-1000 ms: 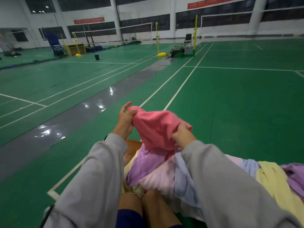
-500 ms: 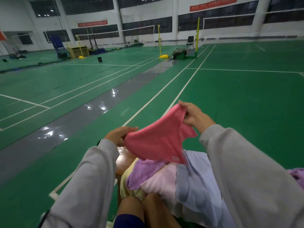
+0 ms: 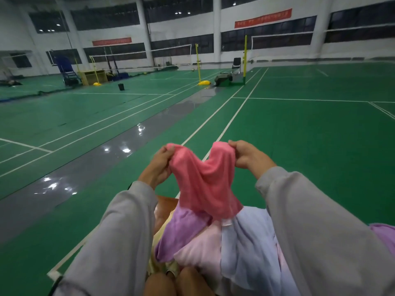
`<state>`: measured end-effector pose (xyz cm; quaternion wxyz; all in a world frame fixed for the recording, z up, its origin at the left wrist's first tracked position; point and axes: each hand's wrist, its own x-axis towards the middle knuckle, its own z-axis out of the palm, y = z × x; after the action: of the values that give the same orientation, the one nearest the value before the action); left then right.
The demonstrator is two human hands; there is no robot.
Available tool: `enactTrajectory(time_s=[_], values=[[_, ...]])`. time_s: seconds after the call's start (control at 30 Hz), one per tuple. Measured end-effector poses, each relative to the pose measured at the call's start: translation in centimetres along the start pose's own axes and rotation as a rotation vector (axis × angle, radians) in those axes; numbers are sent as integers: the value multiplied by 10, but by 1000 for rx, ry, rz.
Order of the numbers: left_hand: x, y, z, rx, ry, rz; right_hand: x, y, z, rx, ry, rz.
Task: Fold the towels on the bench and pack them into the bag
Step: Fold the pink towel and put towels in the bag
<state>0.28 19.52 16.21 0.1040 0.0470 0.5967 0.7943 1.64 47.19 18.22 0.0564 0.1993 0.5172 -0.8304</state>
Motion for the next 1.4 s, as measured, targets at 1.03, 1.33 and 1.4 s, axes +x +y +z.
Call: enactTrajectory(time_s=[1.03, 1.33, 1.4], values=[[51, 43, 45, -2, -60, -341, -34, -77, -11, -13, -71, -282], [49, 43, 61, -316, 8, -113, -34, -75, -34, -50, -35, -308], [42, 33, 61, -510, 36, -65, -40, -83, -34, 50, -55, -361]])
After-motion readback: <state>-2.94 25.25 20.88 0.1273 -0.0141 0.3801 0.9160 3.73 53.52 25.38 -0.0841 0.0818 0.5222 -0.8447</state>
